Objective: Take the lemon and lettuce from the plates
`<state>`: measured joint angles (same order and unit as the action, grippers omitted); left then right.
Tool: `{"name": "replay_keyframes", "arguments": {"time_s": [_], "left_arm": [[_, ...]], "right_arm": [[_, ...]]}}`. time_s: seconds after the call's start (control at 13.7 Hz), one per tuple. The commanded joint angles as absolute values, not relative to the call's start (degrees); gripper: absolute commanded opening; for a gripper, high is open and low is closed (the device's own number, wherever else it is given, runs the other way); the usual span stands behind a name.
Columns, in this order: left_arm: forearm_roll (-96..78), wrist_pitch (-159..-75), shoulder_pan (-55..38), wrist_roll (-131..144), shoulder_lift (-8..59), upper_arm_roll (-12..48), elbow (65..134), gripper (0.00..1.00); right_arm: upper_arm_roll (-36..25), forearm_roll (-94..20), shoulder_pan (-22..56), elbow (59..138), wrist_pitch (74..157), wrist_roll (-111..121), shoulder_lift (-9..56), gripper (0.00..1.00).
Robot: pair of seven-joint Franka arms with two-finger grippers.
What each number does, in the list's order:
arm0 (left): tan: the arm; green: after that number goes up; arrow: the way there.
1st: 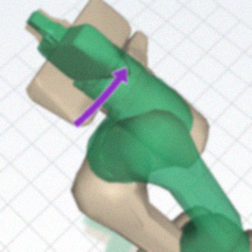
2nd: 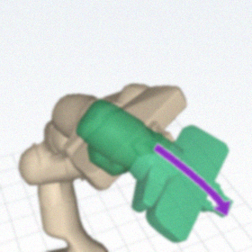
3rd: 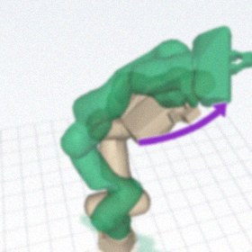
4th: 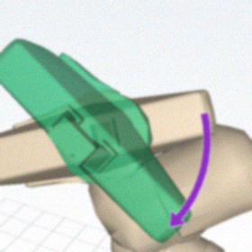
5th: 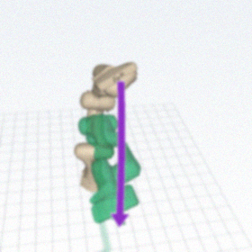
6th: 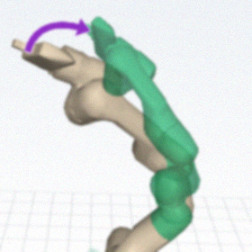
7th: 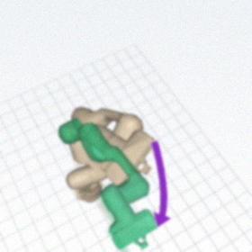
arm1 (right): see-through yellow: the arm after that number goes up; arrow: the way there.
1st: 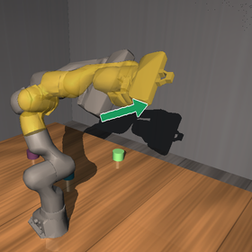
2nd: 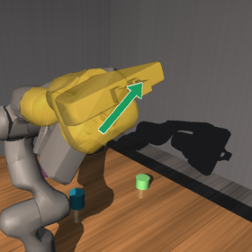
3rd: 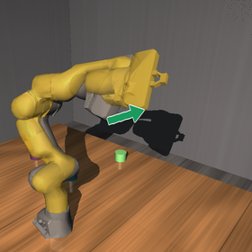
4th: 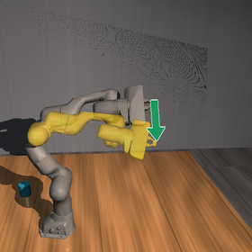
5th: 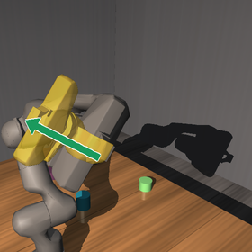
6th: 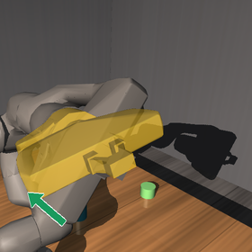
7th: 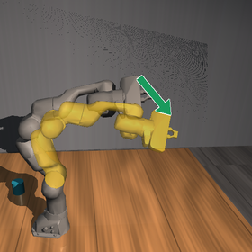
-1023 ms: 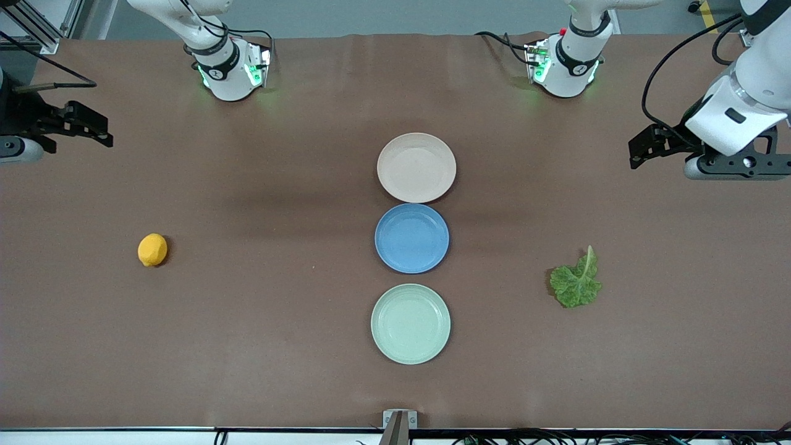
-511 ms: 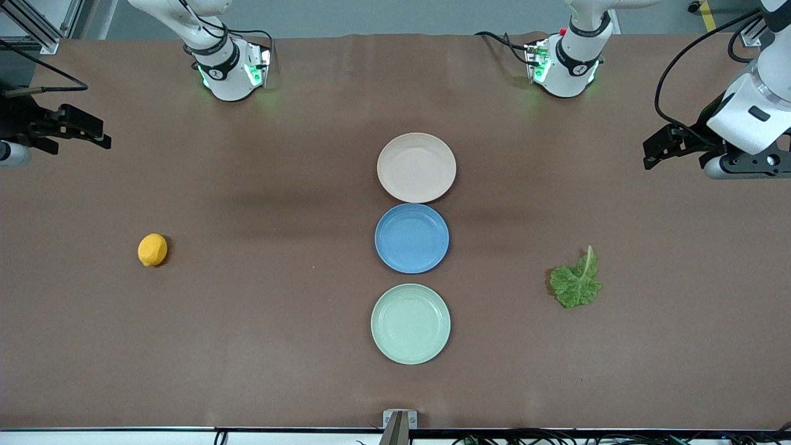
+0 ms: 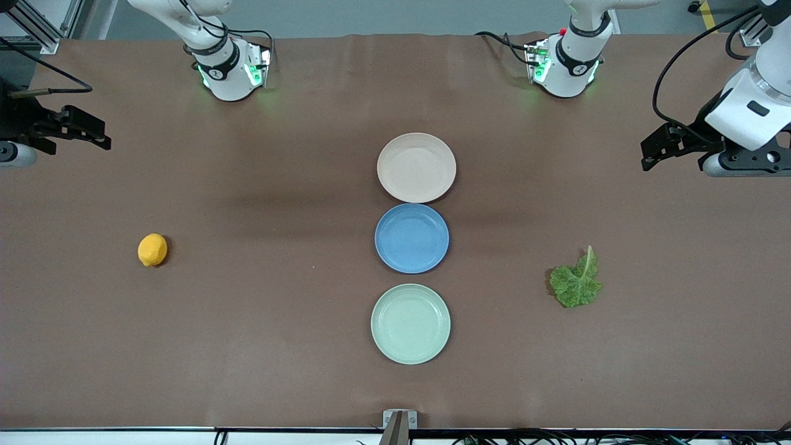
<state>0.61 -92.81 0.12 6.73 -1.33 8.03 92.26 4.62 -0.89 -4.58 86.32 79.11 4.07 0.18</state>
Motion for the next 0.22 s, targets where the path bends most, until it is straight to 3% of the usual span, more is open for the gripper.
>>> {"name": "replay_keyframes", "arguments": {"time_s": [0.0,0.15], "left_arm": [[-0.4,-93.2,0.4,5.9,-0.9,8.3,90.6,1.0],[-0.3,-93.2,0.2,5.8,-0.9,8.3,90.0,1.0]], "right_arm": [[4.7,-0.1,-4.4,87.3,79.6,3.3,-0.8,1.0],[4.7,-0.1,-4.4,87.3,79.6,3.3,-0.8,1.0]]}}
